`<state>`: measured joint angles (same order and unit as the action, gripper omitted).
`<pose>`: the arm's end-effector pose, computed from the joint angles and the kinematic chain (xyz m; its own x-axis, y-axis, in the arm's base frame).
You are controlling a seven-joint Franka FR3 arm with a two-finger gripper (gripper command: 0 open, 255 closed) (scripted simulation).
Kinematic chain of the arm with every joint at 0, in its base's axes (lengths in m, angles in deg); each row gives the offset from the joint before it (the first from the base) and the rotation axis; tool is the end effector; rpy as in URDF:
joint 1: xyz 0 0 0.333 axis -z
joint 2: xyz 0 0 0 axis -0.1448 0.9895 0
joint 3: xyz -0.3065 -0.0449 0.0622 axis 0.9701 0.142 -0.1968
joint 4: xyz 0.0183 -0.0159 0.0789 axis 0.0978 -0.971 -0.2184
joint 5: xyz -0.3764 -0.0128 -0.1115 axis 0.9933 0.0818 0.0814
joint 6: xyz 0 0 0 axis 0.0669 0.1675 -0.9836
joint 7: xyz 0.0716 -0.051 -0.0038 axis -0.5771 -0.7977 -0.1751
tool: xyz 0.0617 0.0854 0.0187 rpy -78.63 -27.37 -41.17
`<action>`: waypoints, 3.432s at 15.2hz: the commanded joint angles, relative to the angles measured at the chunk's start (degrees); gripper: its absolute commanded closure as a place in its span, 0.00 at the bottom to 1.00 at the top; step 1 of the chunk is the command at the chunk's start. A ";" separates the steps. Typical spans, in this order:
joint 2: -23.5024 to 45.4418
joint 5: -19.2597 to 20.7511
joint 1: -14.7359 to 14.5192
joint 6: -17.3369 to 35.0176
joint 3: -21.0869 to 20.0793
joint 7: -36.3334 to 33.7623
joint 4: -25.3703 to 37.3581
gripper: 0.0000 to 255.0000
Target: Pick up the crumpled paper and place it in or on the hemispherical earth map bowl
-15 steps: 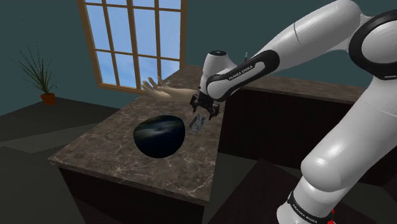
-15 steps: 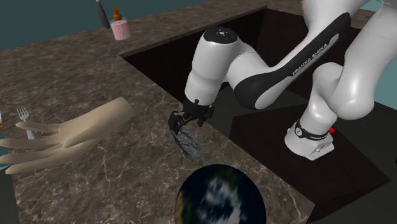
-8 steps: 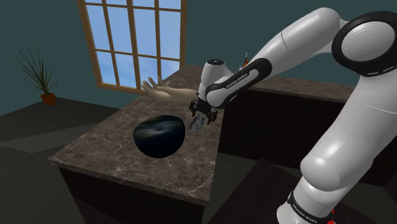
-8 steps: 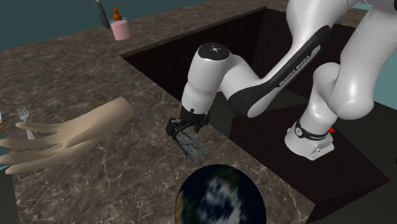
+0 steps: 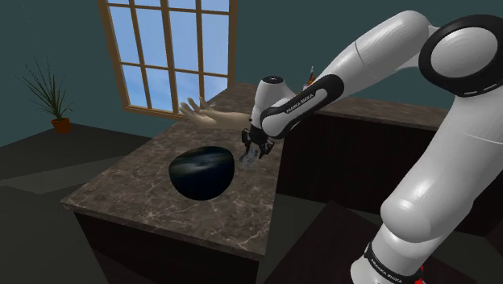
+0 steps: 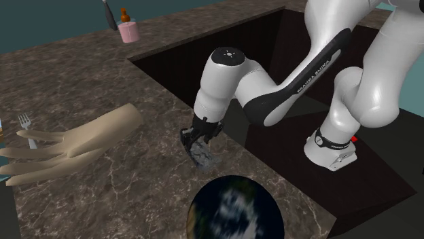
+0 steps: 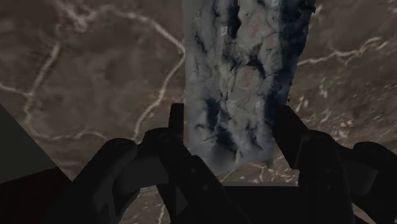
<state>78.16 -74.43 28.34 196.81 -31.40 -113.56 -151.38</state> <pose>0.5213 -0.0098 0.3548 0.2360 -0.9554 0.1776 -0.9438 -0.2689 -0.1922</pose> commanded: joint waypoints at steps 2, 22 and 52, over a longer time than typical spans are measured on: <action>0.00 0.00 0.00 0.00 0.00 0.00 0.00 1.00; -6.10 -5.20 -0.56 -9.75 0.31 4.56 4.27 1.00; -12.10 -8.84 -1.45 -31.78 0.64 7.61 20.67 1.00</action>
<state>66.35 -83.25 27.16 165.45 -30.37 -105.32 -130.78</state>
